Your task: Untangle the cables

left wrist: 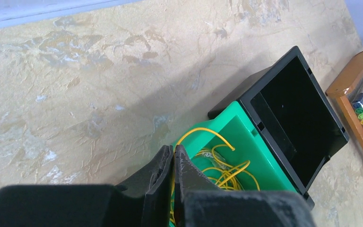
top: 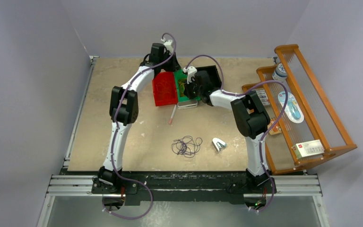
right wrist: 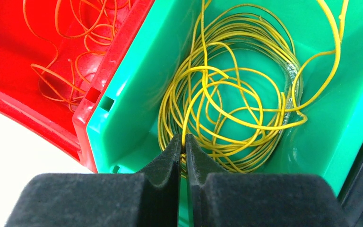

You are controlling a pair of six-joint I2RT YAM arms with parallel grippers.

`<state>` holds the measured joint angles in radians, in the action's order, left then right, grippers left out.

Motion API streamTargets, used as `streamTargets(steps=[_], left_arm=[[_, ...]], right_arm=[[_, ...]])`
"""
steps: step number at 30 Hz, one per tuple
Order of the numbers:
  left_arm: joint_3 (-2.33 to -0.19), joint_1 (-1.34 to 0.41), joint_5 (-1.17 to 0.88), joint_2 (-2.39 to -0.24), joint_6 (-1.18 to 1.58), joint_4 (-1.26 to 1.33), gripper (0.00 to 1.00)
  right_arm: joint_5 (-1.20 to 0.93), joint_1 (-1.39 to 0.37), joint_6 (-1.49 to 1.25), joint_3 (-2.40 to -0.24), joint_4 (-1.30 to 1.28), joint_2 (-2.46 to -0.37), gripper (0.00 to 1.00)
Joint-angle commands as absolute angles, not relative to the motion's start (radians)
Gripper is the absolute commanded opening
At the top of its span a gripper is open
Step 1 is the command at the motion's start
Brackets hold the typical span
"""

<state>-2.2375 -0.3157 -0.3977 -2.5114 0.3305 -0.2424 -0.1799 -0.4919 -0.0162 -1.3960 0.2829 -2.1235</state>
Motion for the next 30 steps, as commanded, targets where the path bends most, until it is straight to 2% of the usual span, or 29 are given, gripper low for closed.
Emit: streamTargets(steps=[1,7,30], left_arm=[[-2.200,-0.314,-0.466,-2.468,0.352,-0.184,0.03],[-2.184,-0.314,-0.474,-2.461,0.358,-0.174,0.00],[-2.023,-0.314,-0.466,-2.326,0.385,-0.070,0.00]], right_arm=[[-0.212,-0.492,-0.024,-1.394,0.295,-2.104,0.08],[-0.211,-0.491,-0.025,-1.393,0.296,-2.105,0.08],[-0.235,-0.492,-0.038,-1.399,0.308,-2.115,0.07]])
